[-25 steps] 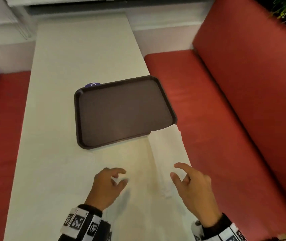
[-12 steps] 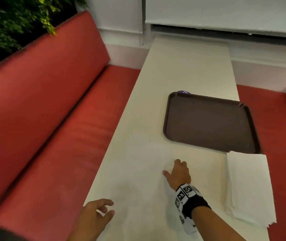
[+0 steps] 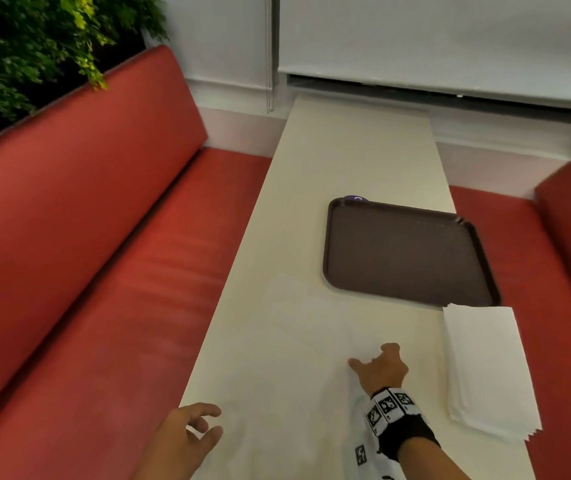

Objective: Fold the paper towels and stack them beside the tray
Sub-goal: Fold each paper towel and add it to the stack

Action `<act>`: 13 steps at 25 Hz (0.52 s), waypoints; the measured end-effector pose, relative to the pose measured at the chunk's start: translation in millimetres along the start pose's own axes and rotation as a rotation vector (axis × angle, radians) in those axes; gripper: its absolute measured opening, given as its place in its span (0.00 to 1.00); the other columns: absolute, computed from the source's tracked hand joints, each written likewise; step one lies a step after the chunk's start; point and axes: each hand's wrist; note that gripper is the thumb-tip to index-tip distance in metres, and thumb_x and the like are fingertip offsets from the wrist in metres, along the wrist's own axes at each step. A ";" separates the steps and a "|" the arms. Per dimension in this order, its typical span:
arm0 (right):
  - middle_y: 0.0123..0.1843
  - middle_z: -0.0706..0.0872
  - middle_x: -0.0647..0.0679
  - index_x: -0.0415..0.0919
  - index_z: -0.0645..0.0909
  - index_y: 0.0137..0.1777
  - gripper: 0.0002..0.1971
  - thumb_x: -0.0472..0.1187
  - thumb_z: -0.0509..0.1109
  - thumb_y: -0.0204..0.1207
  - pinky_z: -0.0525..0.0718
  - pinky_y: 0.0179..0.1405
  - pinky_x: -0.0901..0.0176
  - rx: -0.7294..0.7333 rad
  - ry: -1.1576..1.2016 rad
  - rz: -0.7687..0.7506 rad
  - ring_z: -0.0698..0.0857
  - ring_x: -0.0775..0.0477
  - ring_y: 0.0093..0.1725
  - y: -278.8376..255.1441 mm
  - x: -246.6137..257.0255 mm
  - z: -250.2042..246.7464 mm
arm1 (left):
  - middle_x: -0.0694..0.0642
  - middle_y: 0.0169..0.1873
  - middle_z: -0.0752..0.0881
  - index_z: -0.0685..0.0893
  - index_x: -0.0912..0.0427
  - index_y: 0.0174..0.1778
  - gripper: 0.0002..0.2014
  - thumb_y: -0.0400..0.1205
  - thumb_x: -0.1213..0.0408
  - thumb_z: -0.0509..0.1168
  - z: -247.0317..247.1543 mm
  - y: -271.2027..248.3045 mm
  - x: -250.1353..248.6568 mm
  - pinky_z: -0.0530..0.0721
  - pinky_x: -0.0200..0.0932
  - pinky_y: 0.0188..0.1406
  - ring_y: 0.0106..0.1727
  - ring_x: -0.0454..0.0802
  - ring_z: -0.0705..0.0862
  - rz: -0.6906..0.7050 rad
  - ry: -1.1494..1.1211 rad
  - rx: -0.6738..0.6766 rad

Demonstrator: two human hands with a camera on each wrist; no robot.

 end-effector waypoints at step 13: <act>0.44 0.88 0.44 0.39 0.85 0.39 0.04 0.31 0.74 0.72 0.81 0.49 0.57 -0.249 0.056 -0.442 0.86 0.45 0.45 2.4 6.9 -20.2 | 0.54 0.29 0.84 0.82 0.26 0.37 0.22 0.69 0.65 0.77 9.1 27.6 -18.7 0.75 0.28 0.27 0.18 0.40 0.75 0.102 0.013 0.006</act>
Point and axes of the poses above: each hand's wrist, its own y-axis towards the middle knuckle, its own z-axis out of the palm, x = y × z
